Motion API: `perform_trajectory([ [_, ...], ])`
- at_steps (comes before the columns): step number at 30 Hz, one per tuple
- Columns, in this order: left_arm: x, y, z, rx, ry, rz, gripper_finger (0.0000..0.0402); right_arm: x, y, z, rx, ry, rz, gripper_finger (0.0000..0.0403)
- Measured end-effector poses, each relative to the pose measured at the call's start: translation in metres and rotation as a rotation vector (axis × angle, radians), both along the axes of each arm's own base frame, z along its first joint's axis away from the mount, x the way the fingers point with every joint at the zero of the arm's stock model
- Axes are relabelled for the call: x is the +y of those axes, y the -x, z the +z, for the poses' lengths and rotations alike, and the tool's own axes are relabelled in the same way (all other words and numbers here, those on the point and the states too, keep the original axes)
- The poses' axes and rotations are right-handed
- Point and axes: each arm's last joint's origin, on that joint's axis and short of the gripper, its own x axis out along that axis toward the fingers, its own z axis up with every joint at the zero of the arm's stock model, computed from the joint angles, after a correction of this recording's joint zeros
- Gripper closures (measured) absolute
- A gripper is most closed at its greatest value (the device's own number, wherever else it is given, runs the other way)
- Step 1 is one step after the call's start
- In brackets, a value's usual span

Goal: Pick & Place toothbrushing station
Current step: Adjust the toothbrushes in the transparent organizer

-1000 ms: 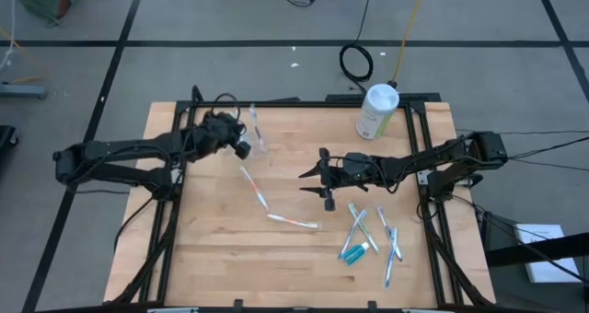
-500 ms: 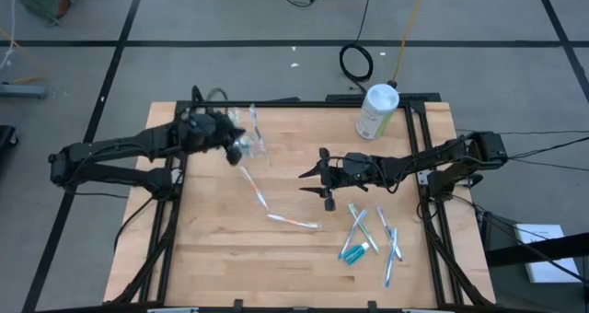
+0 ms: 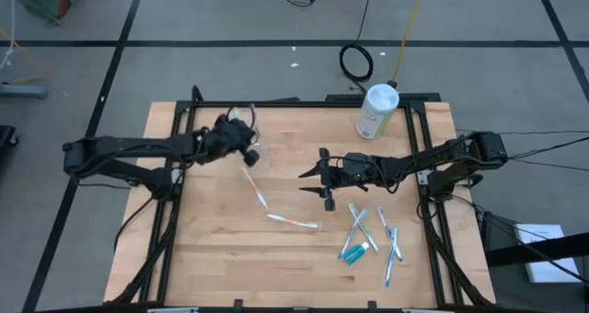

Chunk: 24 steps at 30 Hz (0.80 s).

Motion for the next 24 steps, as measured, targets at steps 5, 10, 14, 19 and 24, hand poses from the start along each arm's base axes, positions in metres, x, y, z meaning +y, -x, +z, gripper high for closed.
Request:
perform_trajectory([
  [5, 0.02, -0.003, 0.001, -0.047, -0.03, 0.049, 0.0396, 0.0, 0.0, 0.0, -0.001, 0.0, 0.0, 0.0248],
  [10, 0.035, 0.001, 0.0, -0.054, -0.029, 0.105, 0.0398, 0.0, 0.0, 0.0, 0.003, 0.002, 0.001, 0.0248],
  [14, 0.038, 0.004, 0.008, -0.089, -0.049, 0.1, 0.0393, 0.0, 0.0, 0.0, 0.003, 0.002, 0.001, 0.0248],
  [19, 0.032, 0.014, 0.05, -0.197, -0.12, 0.076, 0.0392, 0.0, 0.0, 0.0, 0.004, 0.002, 0.0, 0.0248],
  [24, 0.014, 0.031, 0.075, -0.24, -0.07, 0.018, 0.0395, 0.0, 0.0, 0.0, 0.004, 0.003, 0.0, 0.0248],
])
